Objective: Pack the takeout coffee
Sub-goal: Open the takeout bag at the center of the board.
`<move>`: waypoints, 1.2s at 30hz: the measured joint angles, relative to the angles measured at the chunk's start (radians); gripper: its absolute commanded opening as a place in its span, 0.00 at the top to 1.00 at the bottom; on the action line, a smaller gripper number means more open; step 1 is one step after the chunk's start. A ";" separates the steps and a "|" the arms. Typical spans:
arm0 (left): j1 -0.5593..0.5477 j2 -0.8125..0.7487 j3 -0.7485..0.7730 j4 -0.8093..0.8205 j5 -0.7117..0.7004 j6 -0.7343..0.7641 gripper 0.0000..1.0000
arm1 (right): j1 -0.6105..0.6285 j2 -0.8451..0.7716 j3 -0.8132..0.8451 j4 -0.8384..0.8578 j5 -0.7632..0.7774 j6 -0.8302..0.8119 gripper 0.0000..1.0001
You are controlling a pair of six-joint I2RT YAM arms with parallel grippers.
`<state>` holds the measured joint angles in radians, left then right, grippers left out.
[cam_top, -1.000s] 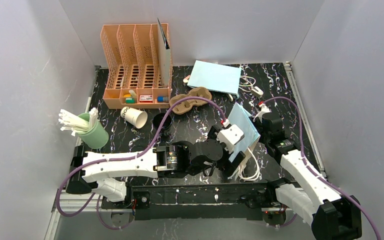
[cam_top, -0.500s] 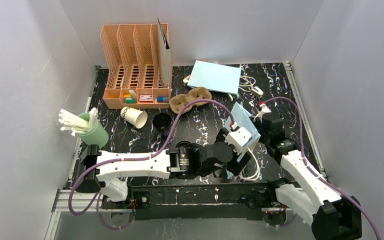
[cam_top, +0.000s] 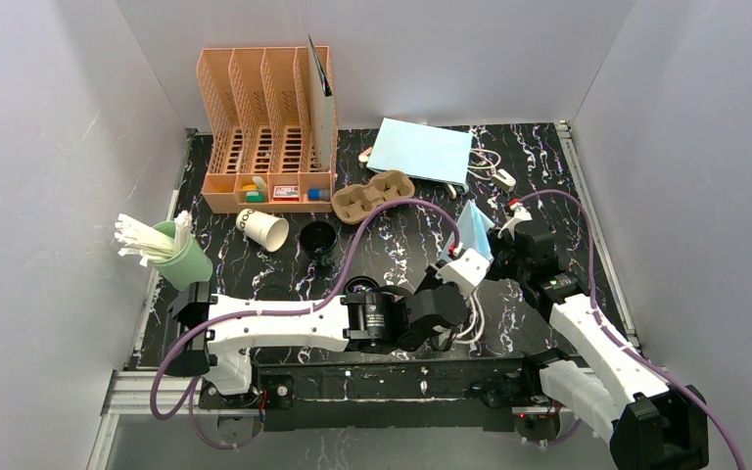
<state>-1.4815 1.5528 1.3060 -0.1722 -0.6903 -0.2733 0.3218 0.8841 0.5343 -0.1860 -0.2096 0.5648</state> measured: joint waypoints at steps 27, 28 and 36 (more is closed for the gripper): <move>0.116 -0.359 -0.088 -0.223 0.072 -0.105 1.00 | -0.005 0.204 0.087 -0.032 0.067 -0.083 0.52; 0.121 -0.373 -0.089 -0.226 0.076 -0.111 1.00 | -0.006 0.205 0.087 -0.030 0.075 -0.085 0.51; 0.198 -0.395 -0.095 -0.249 0.129 -0.158 1.00 | -0.007 0.195 0.127 -0.064 0.082 -0.091 0.42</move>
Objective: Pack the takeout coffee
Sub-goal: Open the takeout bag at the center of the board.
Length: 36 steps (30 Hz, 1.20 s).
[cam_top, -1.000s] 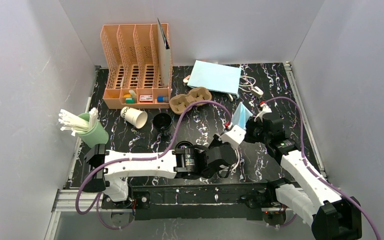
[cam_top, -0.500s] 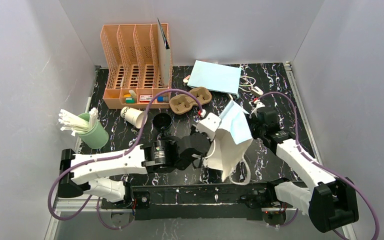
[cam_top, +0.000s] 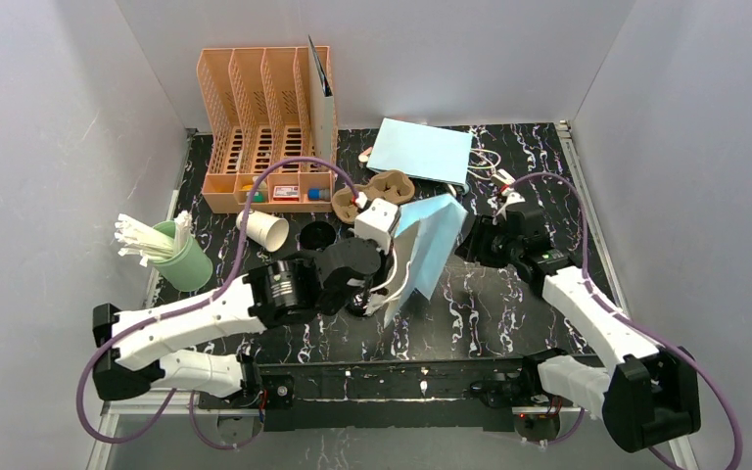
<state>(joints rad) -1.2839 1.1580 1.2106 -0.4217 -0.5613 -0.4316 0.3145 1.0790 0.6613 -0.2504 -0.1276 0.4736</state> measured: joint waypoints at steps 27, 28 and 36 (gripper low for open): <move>0.143 0.371 0.192 -0.016 0.112 -0.158 1.00 | 0.013 -0.190 0.386 -0.295 -0.282 0.070 0.20; 0.143 0.371 0.192 -0.011 0.117 -0.164 1.00 | 0.014 -0.182 0.386 -0.304 -0.278 0.069 0.21; 0.153 0.371 0.200 0.003 0.132 -0.188 1.00 | 0.026 -0.147 0.382 -0.367 -0.203 0.060 0.41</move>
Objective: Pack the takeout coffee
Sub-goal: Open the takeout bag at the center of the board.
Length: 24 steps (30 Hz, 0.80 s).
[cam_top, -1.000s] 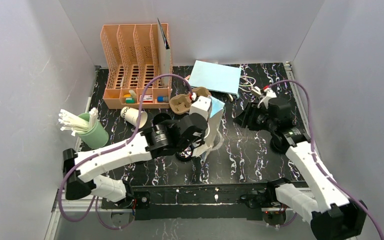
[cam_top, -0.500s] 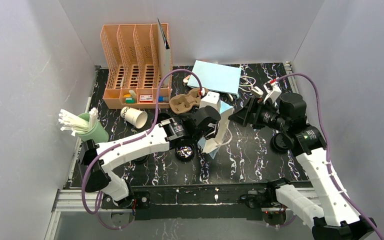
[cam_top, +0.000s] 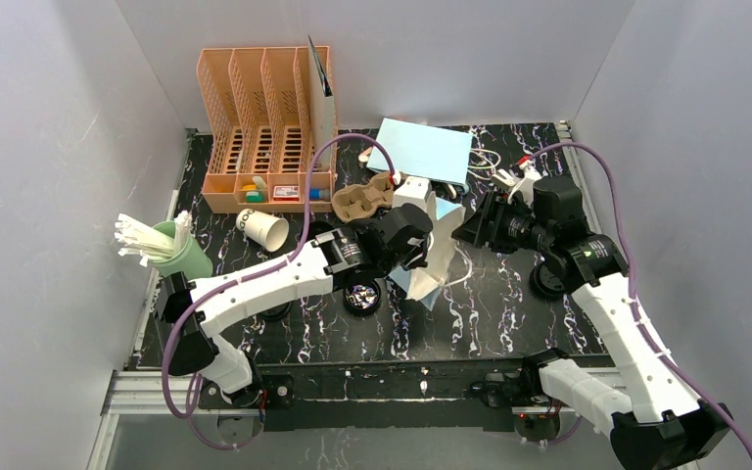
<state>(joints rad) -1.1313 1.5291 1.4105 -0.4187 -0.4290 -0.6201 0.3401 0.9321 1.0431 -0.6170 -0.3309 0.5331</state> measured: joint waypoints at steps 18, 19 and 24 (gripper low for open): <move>0.004 -0.014 0.021 0.007 0.013 -0.010 1.00 | 0.005 0.025 -0.040 -0.021 0.095 -0.005 0.52; 0.005 -0.019 0.021 0.014 0.019 -0.012 1.00 | 0.009 0.039 -0.040 -0.019 0.095 -0.003 0.52; 0.010 -0.056 0.021 0.029 0.027 -0.014 1.00 | 0.017 0.071 -0.045 -0.012 0.112 0.001 0.62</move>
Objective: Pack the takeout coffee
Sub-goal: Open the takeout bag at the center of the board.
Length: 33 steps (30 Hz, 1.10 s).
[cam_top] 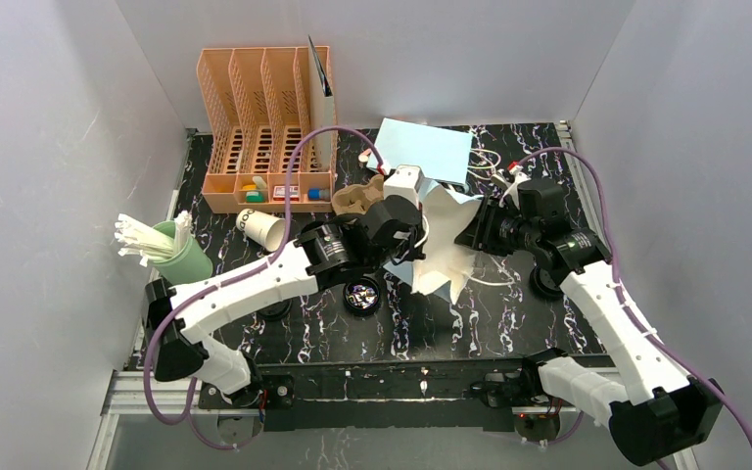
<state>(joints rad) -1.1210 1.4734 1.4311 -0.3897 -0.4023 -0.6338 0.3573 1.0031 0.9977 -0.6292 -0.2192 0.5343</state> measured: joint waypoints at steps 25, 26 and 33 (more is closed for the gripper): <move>0.006 0.027 0.030 -0.131 -0.276 0.096 1.00 | 0.019 0.070 0.117 -0.192 0.348 -0.007 0.90; 0.006 0.040 0.047 -0.143 -0.282 0.098 1.00 | 0.019 0.072 0.122 -0.197 0.362 -0.009 0.86; 0.007 0.097 0.178 -0.209 -0.259 0.103 1.00 | 0.018 0.066 0.145 -0.193 0.419 -0.048 0.41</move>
<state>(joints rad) -1.1137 1.5700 1.6089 -0.5987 -0.6613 -0.5304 0.3748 1.0695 1.1431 -0.8227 0.2001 0.4862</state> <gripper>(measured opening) 0.009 0.432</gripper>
